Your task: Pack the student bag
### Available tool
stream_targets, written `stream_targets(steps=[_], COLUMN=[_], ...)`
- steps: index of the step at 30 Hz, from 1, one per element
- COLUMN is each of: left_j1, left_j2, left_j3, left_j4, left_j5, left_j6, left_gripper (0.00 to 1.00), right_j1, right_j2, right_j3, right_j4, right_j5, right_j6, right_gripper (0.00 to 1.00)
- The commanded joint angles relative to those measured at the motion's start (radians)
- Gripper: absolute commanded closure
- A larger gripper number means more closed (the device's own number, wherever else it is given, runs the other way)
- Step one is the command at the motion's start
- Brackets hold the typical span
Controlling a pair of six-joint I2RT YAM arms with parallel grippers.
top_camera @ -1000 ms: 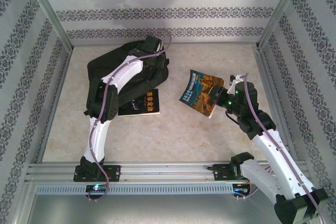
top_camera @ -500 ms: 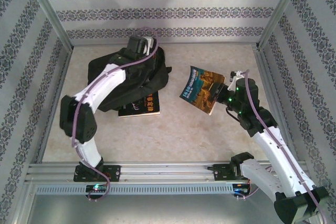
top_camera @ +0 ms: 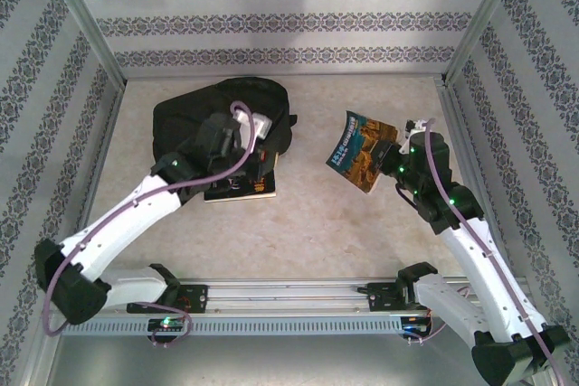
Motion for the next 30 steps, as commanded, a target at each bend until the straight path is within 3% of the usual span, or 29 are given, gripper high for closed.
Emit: stream_targets(steps=[1, 3, 6, 8, 11, 17, 21, 30], left_j1=[-0.002, 0.000, 0.024, 0.059, 0.131, 0.226, 0.248, 0.273], left_j2=[-0.125, -0.142, -0.004, 0.125, 0.282, 0.567, 0.724, 0.924], left_j3=[-0.078, -0.076, 0.020, 0.099, 0.188, 0.419, 0.575, 0.745], left_j4=[-0.043, -0.046, -0.083, -0.091, -0.039, 0.005, -0.003, -0.011], left_j5=[-0.091, -0.217, -0.337, -0.303, -0.187, -0.015, 0.005, 0.042], left_j6=[-0.023, 0.022, 0.114, 0.143, 0.130, 0.126, 0.139, 0.134], left_gripper=[1.00, 0.98, 0.60, 0.47, 0.36, 0.32, 0.34, 0.41], right_j1=[-0.007, -0.006, -0.005, -0.001, 0.005, 0.006, 0.005, 0.000], right_j2=[0.027, 0.057, 0.111, 0.134, 0.138, 0.084, 0.058, 0.034], right_j3=[0.053, 0.057, 0.067, 0.077, 0.083, 0.062, 0.039, 0.003], right_j4=[0.065, 0.090, 0.122, 0.133, 0.127, 0.085, 0.069, 0.064], right_j5=[0.009, -0.017, -0.075, -0.109, -0.122, -0.104, -0.105, -0.119], right_j6=[-0.009, 0.003, 0.036, 0.051, 0.048, 0.018, 0.011, 0.009], right_gripper=[1.00, 1.00, 1.00, 1.00, 1.00, 1.00, 1.00, 1.00])
